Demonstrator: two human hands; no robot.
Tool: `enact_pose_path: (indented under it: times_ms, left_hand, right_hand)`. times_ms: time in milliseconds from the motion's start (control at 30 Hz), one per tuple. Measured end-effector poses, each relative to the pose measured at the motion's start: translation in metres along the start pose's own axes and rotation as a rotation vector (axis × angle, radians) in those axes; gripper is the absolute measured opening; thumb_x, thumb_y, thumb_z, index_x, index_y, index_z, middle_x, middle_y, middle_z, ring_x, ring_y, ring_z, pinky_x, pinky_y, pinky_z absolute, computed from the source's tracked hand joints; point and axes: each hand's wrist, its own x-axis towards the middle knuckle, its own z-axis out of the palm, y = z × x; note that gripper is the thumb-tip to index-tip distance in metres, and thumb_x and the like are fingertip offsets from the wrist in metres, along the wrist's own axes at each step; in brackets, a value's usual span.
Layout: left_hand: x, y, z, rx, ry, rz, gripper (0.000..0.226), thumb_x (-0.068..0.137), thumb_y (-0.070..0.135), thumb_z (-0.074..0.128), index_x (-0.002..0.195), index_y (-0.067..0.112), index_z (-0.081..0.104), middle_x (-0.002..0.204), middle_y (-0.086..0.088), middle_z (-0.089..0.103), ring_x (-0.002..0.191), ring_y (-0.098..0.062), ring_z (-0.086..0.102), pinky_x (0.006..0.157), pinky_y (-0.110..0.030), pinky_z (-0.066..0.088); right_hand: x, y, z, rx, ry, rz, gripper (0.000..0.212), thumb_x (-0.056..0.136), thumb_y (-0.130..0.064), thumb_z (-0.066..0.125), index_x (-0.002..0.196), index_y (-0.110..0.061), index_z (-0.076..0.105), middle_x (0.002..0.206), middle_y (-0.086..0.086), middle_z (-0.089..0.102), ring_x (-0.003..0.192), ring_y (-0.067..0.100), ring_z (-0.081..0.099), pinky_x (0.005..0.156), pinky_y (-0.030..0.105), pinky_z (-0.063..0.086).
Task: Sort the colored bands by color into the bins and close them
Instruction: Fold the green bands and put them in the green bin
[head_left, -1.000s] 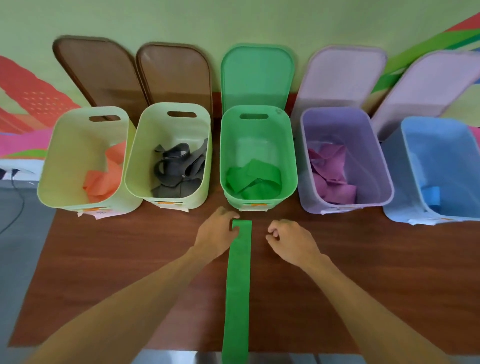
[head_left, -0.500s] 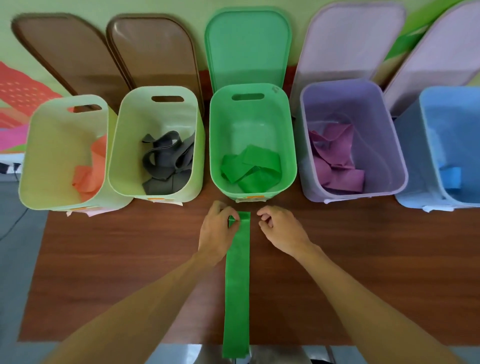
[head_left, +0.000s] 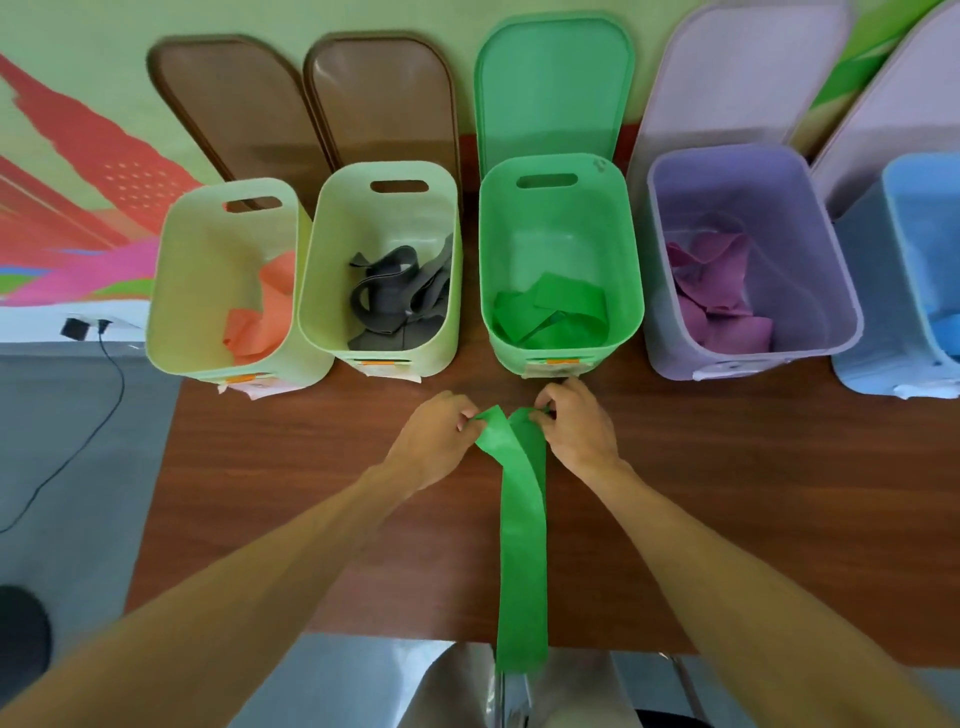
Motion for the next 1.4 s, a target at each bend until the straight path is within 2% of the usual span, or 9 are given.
enact_pose_path:
  times_ms: [233,333,533,733,800,867,967,1233,1400]
  left_hand:
    - [-0.027,0.015,-0.039,-0.142,-0.003,0.032,0.012,0.089,0.026,0.061,0.083,0.017,0.064,0.076,0.004,0.057,0.072,-0.012,0.053,0.060,-0.022,0.035]
    - [-0.043,0.032,-0.060,-0.166,-0.022,0.111,0.012,0.089,0.024,0.062,0.086,0.014,0.067,0.074,0.008,0.056,0.070,-0.006,0.051,0.058,-0.014,0.035]
    - [-0.070,0.066,-0.108,-0.143,-0.014,0.269,0.020,0.085,0.026,0.068,0.094,0.008,0.071,0.079,0.000,0.065,0.071,-0.009,0.056,0.061,-0.015,0.039]
    - [-0.087,0.097,-0.145,-0.123,0.026,0.297,0.023,0.083,0.019,0.071,0.095,0.000,0.066,0.063,0.002,0.055,0.048,-0.007,0.048,0.045,-0.008,0.037]
    - [-0.090,0.111,-0.160,-0.107,0.078,0.325,0.020,0.083,0.018,0.070,0.095,0.003,0.065,0.063,0.002,0.055,0.045,-0.004,0.048,0.050,-0.013,0.041]
    - [-0.091,0.126,-0.176,-0.063,0.173,0.352,0.021,0.083,0.021,0.069,0.097,0.007,0.067,0.073,-0.001,0.062,0.058,-0.007,0.054,0.066,-0.021,0.042]
    - [-0.085,0.152,-0.200,-0.057,0.283,0.374,0.019,0.082,0.023,0.067,0.095,0.009,0.069,0.080,-0.005,0.068,0.071,-0.015,0.060,0.073,-0.027,0.048]
    - [-0.060,0.212,-0.252,-0.054,0.433,0.432,0.011,0.083,0.020,0.066,0.086,0.011,0.071,0.076,-0.008,0.070,0.065,-0.019,0.060,0.064,-0.030,0.049]
    - [-0.035,0.223,-0.261,-0.054,0.446,0.393,0.013,0.084,0.020,0.066,0.089,0.010,0.072,0.078,-0.008,0.070,0.066,-0.018,0.059,0.064,-0.030,0.049]
  right_hand:
    - [-0.044,-0.020,-0.029,-0.054,0.159,-0.060,0.004,0.091,-0.021,0.057,0.089,-0.017,0.057,0.093,-0.001,0.061,0.085,0.021,0.059,0.069,0.032,0.045]
    - [-0.067,-0.030,-0.055,-0.097,0.215,-0.094,0.004,0.091,-0.019,0.058,0.092,-0.015,0.060,0.095,0.003,0.063,0.089,0.022,0.059,0.075,0.036,0.049]
    - [-0.114,-0.057,-0.113,-0.204,0.355,-0.132,0.021,0.093,-0.020,0.057,0.108,-0.008,0.067,0.107,0.010,0.064,0.098,0.027,0.059,0.087,0.040,0.048]
    - [-0.152,-0.086,-0.161,-0.352,0.493,-0.135,0.024,0.095,-0.023,0.046,0.093,-0.012,0.067,0.095,0.005,0.065,0.087,0.024,0.061,0.068,0.033,0.045]
    - [-0.156,-0.101,-0.185,-0.358,0.588,-0.164,0.024,0.093,-0.024,0.045,0.086,-0.013,0.065,0.086,0.005,0.066,0.080,0.026,0.061,0.064,0.035,0.048]
    - [-0.158,-0.117,-0.208,-0.346,0.665,-0.197,0.021,0.092,-0.023,0.045,0.086,-0.012,0.063,0.085,0.007,0.067,0.077,0.027,0.060,0.067,0.039,0.052]
    - [-0.154,-0.139,-0.238,-0.377,0.703,-0.184,0.023,0.094,-0.025,0.044,0.094,-0.010,0.061,0.091,0.011,0.067,0.080,0.031,0.060,0.070,0.038,0.051]
    - [-0.119,-0.164,-0.298,-0.330,0.787,-0.172,0.021,0.094,-0.027,0.044,0.100,-0.013,0.058,0.085,0.006,0.065,0.074,0.026,0.059,0.070,0.035,0.050]
    - [-0.089,-0.162,-0.317,-0.232,0.791,-0.198,0.019,0.094,-0.023,0.047,0.101,-0.013,0.062,0.077,0.003,0.058,0.068,0.023,0.049,0.061,0.027,0.034]
